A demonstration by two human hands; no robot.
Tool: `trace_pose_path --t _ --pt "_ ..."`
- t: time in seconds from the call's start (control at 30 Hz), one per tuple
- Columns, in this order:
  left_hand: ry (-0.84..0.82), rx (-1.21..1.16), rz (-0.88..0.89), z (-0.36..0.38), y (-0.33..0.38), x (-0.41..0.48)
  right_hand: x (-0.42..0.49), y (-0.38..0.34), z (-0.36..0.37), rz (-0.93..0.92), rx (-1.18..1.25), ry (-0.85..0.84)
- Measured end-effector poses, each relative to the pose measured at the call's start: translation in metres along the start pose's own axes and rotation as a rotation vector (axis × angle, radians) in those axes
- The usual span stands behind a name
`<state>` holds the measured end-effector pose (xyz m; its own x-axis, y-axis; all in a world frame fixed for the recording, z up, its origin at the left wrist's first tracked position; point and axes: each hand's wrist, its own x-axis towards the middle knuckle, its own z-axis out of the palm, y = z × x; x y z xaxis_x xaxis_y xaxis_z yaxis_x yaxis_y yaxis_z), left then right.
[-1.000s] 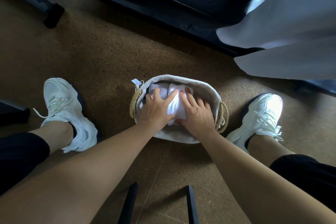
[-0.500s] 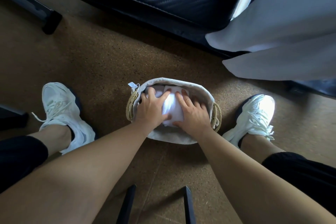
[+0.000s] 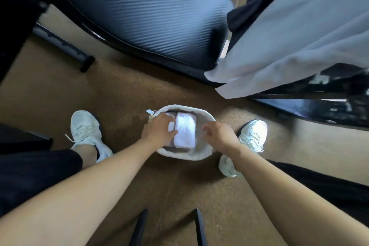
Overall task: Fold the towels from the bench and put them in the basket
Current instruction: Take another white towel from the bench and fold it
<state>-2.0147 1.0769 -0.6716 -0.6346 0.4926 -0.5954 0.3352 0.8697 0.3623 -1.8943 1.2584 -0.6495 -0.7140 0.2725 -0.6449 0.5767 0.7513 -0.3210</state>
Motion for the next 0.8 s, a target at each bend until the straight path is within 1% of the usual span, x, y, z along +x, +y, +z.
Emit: trace_pose_path --t 0.13,0.2,0.3,0.37,0.43,0.57,0.63,0.7,0.8 --pt "0.115 -0.112 0.099 -0.036 0.024 -0.03 -0.041 -0.014 -0.043 -0.059 0.049 0.059" --pt "0.168 -0.17 0.159 -0.055 0.04 -0.042 -0.063 -0.021 -0.068 -0.103 0.1 0.165" --pt "0.251 -0.233 0.252 -0.088 0.073 -0.061 -0.103 -0.026 -0.111 -0.138 0.274 0.425" --pt "0.287 -0.306 0.311 -0.11 0.098 -0.071 -0.129 -0.024 -0.139 -0.164 0.41 0.637" --pt "0.321 -0.381 0.374 -0.129 0.123 -0.08 -0.154 -0.019 -0.162 -0.175 0.491 0.838" --pt "0.367 -0.433 0.491 -0.155 0.176 -0.091 -0.188 -0.008 -0.197 -0.145 0.497 1.189" --pt "0.377 -0.44 0.576 -0.162 0.201 -0.095 -0.198 -0.002 -0.21 -0.1 0.489 1.33" --pt "0.393 -0.405 0.664 -0.165 0.225 -0.1 -0.204 0.005 -0.219 -0.011 0.499 1.386" --pt "0.407 -0.325 0.71 -0.163 0.256 -0.104 -0.202 0.02 -0.224 0.067 0.429 1.338"
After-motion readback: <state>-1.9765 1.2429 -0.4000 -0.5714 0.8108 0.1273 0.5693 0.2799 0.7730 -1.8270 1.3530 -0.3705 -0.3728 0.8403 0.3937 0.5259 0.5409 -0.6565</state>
